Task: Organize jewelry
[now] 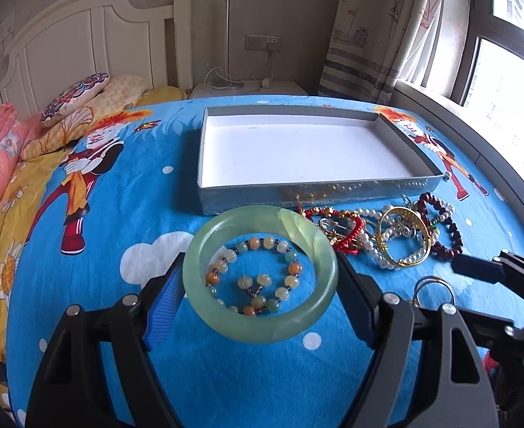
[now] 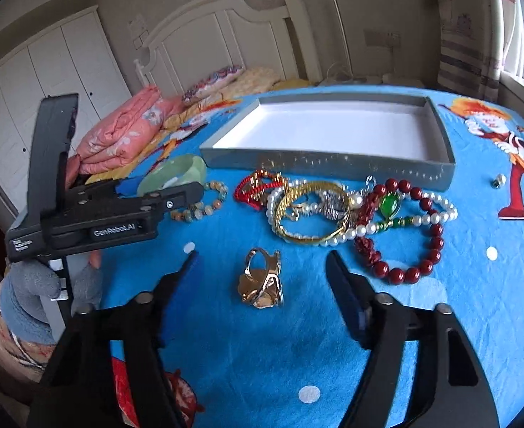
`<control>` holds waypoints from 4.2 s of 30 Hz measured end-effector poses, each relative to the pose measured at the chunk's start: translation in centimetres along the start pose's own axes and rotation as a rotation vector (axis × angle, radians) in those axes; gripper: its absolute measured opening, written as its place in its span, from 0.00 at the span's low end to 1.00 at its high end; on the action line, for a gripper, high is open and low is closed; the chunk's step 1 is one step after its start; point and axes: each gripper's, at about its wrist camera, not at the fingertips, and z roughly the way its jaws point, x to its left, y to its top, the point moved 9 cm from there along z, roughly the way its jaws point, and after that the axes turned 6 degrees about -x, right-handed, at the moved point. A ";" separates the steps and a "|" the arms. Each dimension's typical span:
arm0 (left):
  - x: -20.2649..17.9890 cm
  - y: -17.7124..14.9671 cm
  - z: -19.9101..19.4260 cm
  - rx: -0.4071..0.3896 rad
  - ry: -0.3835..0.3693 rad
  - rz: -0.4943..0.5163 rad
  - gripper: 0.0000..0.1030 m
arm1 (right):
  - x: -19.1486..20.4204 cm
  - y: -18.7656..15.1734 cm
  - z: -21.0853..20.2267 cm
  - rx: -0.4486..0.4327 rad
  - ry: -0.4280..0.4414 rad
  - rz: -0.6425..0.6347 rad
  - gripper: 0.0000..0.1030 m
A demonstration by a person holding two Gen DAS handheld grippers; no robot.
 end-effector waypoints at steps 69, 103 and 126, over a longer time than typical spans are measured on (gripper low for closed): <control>1.4 11.8 9.0 -0.049 0.066 -0.058 0.93 | -8.8 15.7 7.2 -0.055 -0.092 0.127 0.73; -2.0 -2.4 0.6 0.046 -0.061 -0.034 0.98 | -6.7 -0.1 -2.3 -0.006 -0.118 -0.022 0.57; -2.1 -2.5 1.1 0.067 -0.086 -0.070 0.98 | -5.5 -1.2 0.5 0.169 -0.126 -0.221 0.15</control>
